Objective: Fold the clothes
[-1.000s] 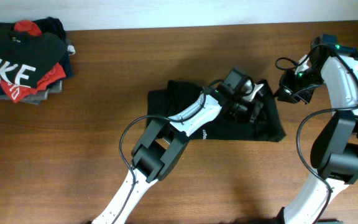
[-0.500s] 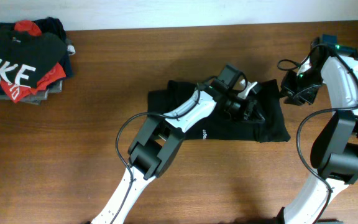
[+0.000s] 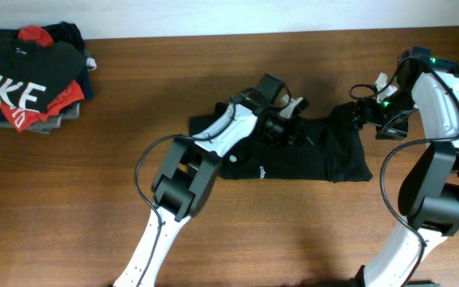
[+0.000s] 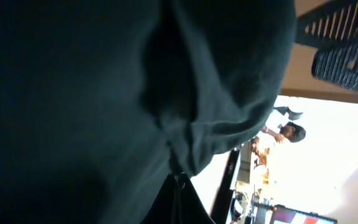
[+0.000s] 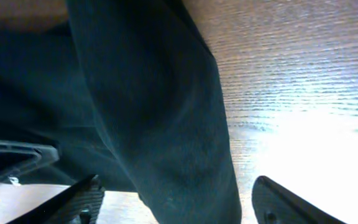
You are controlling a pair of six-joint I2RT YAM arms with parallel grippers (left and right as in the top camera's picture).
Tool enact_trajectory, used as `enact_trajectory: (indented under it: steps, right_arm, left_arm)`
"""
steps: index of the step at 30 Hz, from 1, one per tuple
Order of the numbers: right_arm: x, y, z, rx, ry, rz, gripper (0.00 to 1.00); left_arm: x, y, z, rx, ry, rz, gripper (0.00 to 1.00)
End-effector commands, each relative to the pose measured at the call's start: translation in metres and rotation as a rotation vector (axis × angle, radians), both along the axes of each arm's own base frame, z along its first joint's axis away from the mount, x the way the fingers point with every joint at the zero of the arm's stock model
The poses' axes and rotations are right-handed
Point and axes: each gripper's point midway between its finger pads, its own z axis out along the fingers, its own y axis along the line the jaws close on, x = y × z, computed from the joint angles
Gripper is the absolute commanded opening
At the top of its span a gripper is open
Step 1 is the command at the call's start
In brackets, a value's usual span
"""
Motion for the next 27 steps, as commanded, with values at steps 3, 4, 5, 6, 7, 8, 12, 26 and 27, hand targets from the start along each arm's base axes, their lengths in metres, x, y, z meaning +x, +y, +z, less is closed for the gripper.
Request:
enact_trajectory:
  steps: [3,4,5,6,7,8,12,26,27]
  right_arm:
    - [-0.007,0.025,-0.019,0.028,0.019,0.113,0.81]
    - [-0.007,0.028,-0.020,0.028,0.018,0.121,0.80]
    - [-0.007,0.031,-0.020,0.026,0.017,0.131,0.78]
    - [-0.006,0.033,-0.021,0.023,0.016,0.137,0.77]
    - [-0.005,0.035,-0.021,0.019,0.015,0.140,0.75]
    - [-0.005,0.037,-0.021,0.018,0.014,0.147,0.71]
    - [-0.005,0.038,-0.021,0.018,0.016,0.144,0.47]
    - [-0.002,0.055,-0.022,-0.016,0.029,0.124,0.04]
    - [-0.002,0.060,-0.023,-0.027,0.034,0.127,0.04]
  left_arm:
    - [0.013,0.022,-0.015,0.020,-0.032,0.007,0.01]
    - [0.014,0.024,-0.016,0.020,-0.034,0.007,0.01]
    - [0.015,0.026,-0.016,0.023,-0.033,0.009,0.01]
    - [0.016,0.028,-0.016,0.024,-0.031,0.010,0.01]
    - [0.016,0.029,-0.017,0.025,-0.032,0.011,0.01]
    - [0.017,0.030,-0.017,0.024,-0.037,0.009,0.01]
    - [0.017,0.032,-0.017,0.026,-0.034,0.009,0.01]
    - [0.025,0.054,0.013,0.149,-0.173,0.022,0.00]
    - [0.026,0.058,0.018,0.165,-0.193,0.025,0.01]
